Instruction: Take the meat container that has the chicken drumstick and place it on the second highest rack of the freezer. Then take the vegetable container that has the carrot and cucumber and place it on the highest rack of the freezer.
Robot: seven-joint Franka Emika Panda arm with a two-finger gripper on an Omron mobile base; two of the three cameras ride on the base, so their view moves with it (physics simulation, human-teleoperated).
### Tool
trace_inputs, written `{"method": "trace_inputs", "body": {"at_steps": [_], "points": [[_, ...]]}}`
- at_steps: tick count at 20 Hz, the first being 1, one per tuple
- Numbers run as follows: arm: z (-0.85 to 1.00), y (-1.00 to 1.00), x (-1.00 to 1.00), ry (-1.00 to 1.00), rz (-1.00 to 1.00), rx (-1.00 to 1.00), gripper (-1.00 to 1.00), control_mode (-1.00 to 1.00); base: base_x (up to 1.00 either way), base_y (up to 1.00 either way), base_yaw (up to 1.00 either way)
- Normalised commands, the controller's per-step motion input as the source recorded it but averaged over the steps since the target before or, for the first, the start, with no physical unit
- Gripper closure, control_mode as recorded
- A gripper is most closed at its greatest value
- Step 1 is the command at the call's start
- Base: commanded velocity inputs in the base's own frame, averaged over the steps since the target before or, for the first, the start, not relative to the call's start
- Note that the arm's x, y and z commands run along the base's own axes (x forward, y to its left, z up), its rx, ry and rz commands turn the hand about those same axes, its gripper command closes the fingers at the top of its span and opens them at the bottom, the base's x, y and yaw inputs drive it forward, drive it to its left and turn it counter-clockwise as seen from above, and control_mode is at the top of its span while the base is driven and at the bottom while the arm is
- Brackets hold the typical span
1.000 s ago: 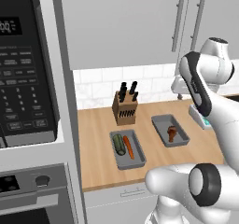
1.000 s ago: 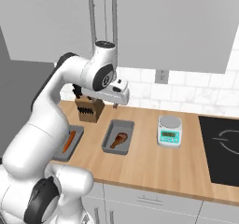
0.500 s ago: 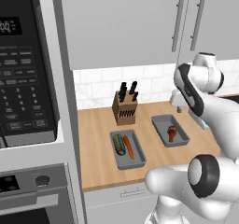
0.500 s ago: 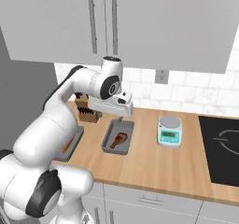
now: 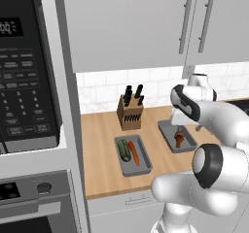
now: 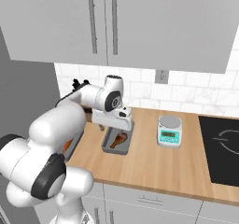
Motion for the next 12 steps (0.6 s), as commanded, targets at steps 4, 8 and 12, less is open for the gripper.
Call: {"method": "trace_inputs", "body": {"at_steps": [4,8,12], "points": [[-0.23,-0.01,0.22,0.04,0.00,0.02,-1.00,-1.00,0.00,0.00,0.00],[0.00,0.00,0.07,0.19,0.00,0.00,-1.00,-1.00,0.00,0.00,0.00],[-0.23,0.00,0.00,0.10,0.00,0.00,-1.00,-1.00,0.00,0.00,0.00]]}}
